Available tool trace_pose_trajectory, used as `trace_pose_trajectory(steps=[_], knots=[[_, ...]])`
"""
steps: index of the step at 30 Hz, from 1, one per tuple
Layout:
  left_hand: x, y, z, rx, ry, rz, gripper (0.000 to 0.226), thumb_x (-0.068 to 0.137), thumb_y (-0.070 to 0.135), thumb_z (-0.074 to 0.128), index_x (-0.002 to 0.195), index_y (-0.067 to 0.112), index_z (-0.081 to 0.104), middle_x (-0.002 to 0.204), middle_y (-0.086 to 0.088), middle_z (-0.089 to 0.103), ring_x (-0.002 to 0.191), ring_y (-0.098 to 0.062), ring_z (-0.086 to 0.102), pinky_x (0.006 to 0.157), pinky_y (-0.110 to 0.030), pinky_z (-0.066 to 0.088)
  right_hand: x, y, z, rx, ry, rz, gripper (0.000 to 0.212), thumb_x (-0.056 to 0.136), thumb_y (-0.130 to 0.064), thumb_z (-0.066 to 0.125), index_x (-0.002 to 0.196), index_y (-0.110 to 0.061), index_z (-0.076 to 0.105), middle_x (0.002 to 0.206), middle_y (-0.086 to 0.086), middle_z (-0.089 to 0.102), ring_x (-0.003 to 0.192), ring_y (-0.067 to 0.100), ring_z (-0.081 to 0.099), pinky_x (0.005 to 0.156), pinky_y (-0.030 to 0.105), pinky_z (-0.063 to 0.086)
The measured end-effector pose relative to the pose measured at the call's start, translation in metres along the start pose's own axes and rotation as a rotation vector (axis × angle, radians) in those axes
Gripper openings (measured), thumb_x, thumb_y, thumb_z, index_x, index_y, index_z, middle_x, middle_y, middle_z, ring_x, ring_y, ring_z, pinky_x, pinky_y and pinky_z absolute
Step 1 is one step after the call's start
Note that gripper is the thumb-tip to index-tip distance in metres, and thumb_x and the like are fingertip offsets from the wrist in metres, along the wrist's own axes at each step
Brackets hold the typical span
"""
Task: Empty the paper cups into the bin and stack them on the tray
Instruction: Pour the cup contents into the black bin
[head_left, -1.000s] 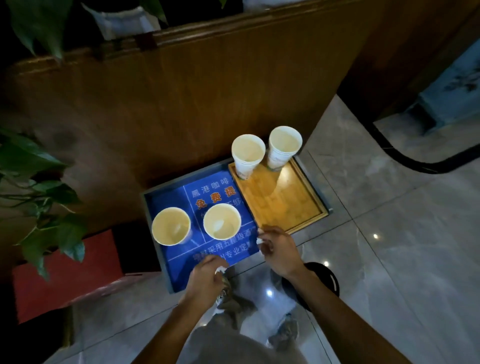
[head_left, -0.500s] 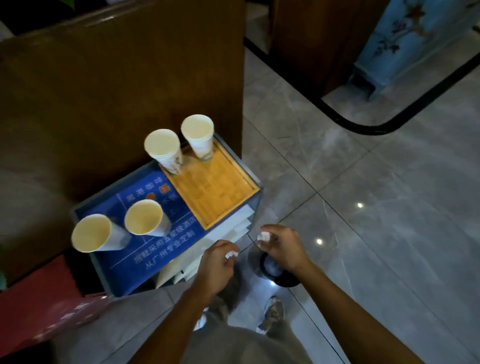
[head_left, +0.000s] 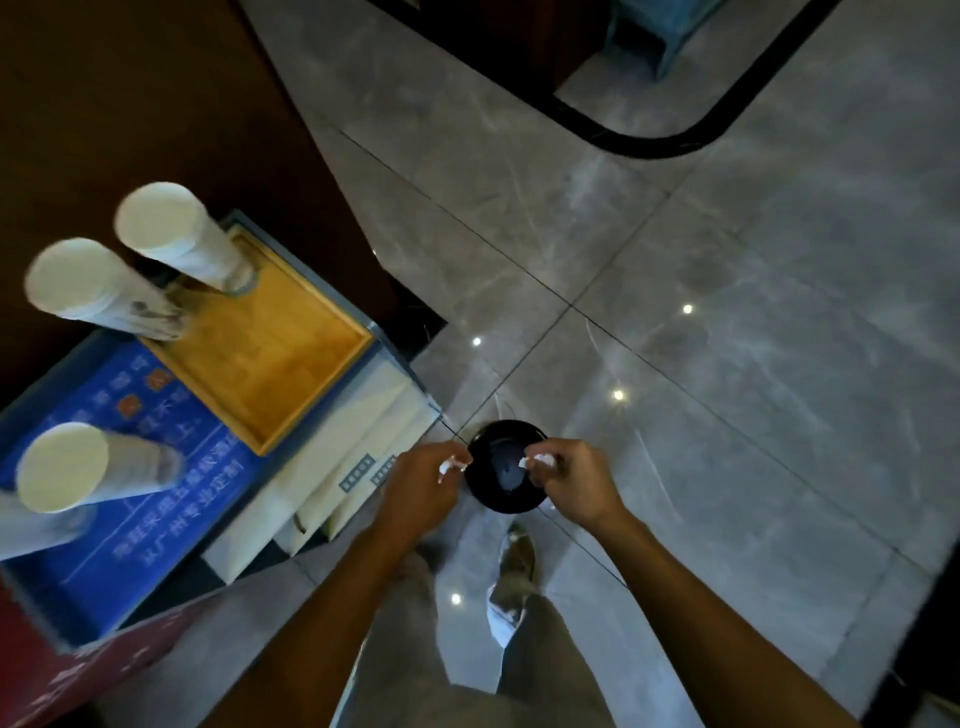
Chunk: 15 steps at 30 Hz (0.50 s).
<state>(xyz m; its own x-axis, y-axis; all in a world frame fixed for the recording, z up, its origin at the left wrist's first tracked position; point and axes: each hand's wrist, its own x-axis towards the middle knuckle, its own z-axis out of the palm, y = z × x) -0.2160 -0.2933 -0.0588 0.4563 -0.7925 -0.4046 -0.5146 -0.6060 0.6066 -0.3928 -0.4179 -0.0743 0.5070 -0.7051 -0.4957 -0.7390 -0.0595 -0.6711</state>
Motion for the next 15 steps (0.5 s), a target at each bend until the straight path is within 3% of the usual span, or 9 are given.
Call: trace_pose_trajectory(steps=[4,6,10,13,15], knots=[[0.027,-0.001,0.019,0.054,-0.094,0.005,0.022,0.085,0.009,0.063,0.102,0.019,0.073,0.102,-0.004,0.075,0.094,-0.017,0.067,0.082,-0.021,0.046,0.012,0.029,0.008,0.01,-0.024,0.094,0.027,0.073,-0.026,0.083,0.099,-0.019,0.075,0.097,0.003,0.076,0.094,0.017,0.069,0.089,0.031,0.055],[0.045,-0.008,0.033,0.056,-0.129,0.001,0.024,0.085,0.008,0.061,0.1,0.022,0.074,0.1,-0.002,0.074,0.094,-0.02,0.067,0.083,-0.025,0.049,0.022,0.046,0.019,0.03,-0.021,0.142,0.021,0.076,-0.023,0.081,0.096,-0.02,0.076,0.095,0.004,0.076,0.093,0.019,0.07,0.088,0.032,0.055],[0.08,-0.032,0.075,0.108,-0.206,-0.025,0.023,0.085,0.005,0.063,0.103,0.013,0.074,0.107,-0.009,0.075,0.1,-0.024,0.069,0.084,-0.019,0.043,0.043,0.085,0.05,0.054,0.038,0.26,0.009,0.079,-0.026,0.077,0.081,-0.017,0.074,0.082,0.004,0.076,0.084,0.017,0.071,0.078,0.025,0.054],[0.106,-0.055,0.109,0.156,-0.321,0.029,0.021,0.091,0.008,0.057,0.104,0.004,0.072,0.108,-0.018,0.073,0.101,-0.033,0.067,0.089,-0.031,0.049,0.062,0.116,0.081,-0.017,0.017,0.319,0.022,0.084,-0.028,0.07,0.076,-0.007,0.068,0.076,0.015,0.071,0.077,0.026,0.069,0.071,0.029,0.049],[0.125,-0.072,0.133,0.187,-0.37,0.061,0.02,0.091,0.009,0.054,0.095,0.0,0.072,0.1,-0.022,0.072,0.094,-0.035,0.067,0.085,-0.039,0.053,0.076,0.136,0.103,-0.047,-0.001,0.341,0.026,0.087,-0.029,0.065,0.076,-0.005,0.066,0.076,0.017,0.07,0.076,0.029,0.068,0.068,0.03,0.046]])
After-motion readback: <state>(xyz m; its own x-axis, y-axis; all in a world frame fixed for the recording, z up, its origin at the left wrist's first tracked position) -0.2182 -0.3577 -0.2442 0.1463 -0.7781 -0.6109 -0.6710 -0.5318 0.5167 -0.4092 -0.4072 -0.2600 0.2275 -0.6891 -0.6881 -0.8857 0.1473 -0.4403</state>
